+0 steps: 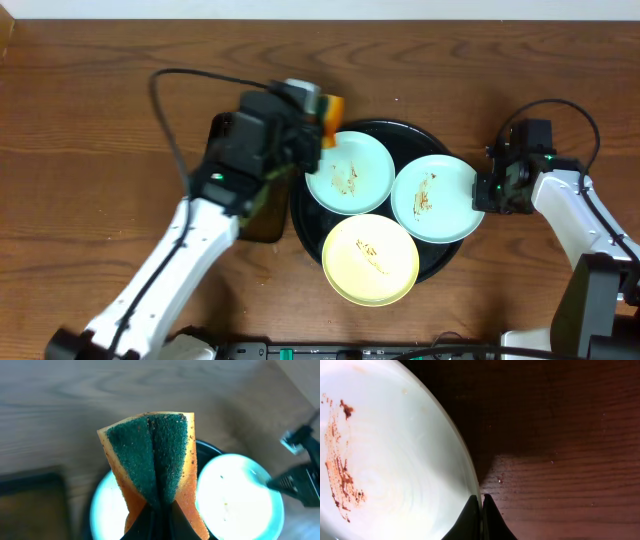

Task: Clean dirty plates on tray and stack at the side
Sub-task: 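Carry the sponge with the left gripper onto the right green plate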

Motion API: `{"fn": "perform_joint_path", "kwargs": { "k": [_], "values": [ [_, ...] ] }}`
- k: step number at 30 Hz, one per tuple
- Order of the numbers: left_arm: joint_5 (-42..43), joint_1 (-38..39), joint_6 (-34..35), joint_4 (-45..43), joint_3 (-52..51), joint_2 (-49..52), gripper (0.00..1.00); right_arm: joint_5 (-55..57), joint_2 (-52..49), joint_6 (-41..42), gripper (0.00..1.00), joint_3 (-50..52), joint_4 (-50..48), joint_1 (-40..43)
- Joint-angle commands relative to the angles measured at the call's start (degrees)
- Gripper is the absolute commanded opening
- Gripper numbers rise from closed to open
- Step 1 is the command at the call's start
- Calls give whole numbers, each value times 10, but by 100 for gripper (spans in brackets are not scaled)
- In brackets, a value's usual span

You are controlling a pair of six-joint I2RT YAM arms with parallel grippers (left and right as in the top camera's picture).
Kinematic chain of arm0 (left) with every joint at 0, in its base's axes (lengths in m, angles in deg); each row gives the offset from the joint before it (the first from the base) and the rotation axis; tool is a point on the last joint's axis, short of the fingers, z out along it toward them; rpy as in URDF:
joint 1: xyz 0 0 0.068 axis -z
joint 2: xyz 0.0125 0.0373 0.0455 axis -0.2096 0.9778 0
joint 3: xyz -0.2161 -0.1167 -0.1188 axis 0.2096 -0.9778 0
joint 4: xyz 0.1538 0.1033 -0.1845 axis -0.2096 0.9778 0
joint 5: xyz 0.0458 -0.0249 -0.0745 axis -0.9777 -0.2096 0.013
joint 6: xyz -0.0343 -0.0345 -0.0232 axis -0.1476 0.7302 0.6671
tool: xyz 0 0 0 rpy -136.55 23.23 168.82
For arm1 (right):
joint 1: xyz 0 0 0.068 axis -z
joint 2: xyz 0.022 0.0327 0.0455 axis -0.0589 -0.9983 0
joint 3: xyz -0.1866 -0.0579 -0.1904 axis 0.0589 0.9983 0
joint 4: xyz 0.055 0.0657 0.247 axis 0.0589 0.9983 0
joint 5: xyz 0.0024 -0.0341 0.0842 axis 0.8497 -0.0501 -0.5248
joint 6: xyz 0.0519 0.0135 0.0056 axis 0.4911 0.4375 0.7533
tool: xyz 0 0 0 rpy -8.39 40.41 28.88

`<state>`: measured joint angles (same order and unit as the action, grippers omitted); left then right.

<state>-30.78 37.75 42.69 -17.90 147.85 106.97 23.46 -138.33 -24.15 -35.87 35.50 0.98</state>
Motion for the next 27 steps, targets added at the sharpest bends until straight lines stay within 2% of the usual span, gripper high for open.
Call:
{"fn": "perform_joint_path", "kwargs": {
  "k": [1, 11, 15, 27],
  "values": [
    [7, 33, 28, 2, 18, 50, 7, -7, 8, -3, 1, 5, -1, 1],
    [39, 121, 29, 133, 191, 216, 7, -8, 8, -3, 1, 5, -1, 1],
    [67, 149, 12, 122, 222, 265, 8, -20, 8, -3, 1, 5, -2, 1],
    [66, 232, 9, 71, 223, 356, 7, -20, 8, -3, 1, 5, -3, 1]
  ]
}}
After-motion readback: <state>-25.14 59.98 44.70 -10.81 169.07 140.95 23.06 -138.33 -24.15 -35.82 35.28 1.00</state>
